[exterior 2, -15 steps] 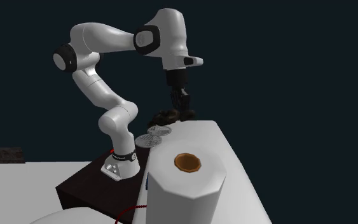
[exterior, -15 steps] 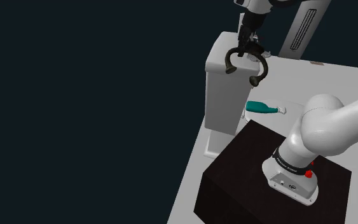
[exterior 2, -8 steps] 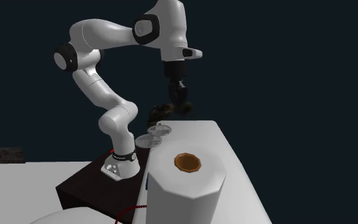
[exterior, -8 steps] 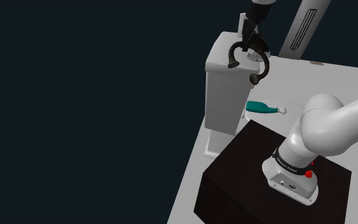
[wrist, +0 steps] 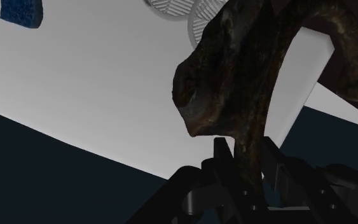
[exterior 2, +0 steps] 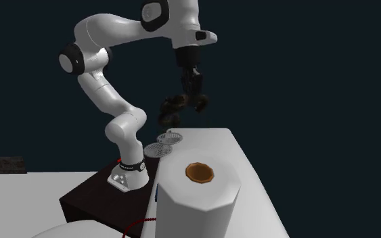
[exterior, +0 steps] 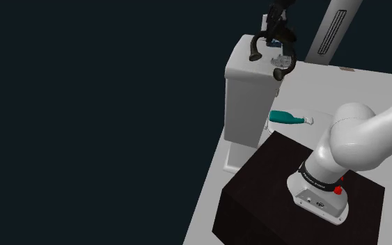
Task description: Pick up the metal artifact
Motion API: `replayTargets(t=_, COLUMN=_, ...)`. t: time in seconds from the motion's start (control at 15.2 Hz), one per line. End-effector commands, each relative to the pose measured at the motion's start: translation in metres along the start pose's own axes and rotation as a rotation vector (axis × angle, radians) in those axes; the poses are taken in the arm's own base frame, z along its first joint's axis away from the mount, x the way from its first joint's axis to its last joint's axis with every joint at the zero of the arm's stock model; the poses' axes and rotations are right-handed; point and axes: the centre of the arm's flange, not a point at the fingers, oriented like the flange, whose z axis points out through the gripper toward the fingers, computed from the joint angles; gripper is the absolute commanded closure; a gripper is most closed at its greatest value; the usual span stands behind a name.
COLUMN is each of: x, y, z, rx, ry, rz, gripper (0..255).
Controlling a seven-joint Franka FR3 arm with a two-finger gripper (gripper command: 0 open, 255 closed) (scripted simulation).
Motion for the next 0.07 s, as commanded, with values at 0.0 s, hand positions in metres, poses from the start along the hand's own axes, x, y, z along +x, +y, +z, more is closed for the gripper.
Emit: replayTargets(t=0.0, x=0.0007, y=0.0009, z=-0.0022, rx=-0.001, ry=0.001, rz=0.000, gripper=255)
